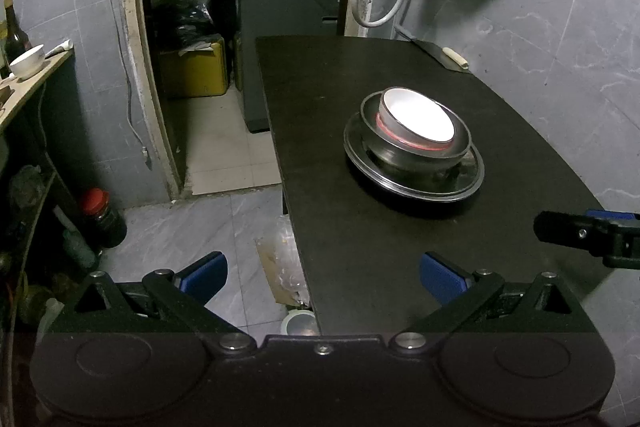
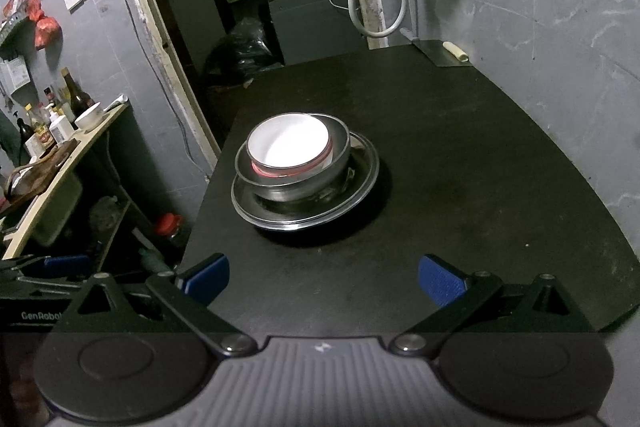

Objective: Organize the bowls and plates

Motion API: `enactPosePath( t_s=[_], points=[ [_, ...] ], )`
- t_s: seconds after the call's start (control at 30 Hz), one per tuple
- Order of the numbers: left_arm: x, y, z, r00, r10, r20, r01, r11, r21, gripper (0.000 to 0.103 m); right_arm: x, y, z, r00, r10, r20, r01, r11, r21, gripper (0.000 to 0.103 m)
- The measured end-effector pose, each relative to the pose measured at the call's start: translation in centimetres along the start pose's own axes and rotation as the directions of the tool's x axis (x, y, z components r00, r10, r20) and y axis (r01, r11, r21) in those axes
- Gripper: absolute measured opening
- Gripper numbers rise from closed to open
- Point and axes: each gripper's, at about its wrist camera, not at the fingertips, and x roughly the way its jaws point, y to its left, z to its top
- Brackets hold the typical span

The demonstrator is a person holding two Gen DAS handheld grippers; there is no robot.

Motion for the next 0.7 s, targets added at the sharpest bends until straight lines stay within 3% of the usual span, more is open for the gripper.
enactPosePath(
  t_s=[0.7],
  points=[
    [0.25, 0.02, 0.09, 1.0, -0.003, -0.001, 0.003, 1.0, 0.004, 0.102, 0.49, 0.36, 0.49, 1.0, -0.017, -0.002, 0.017, 1.0, -0.003, 0.103]
  ],
)
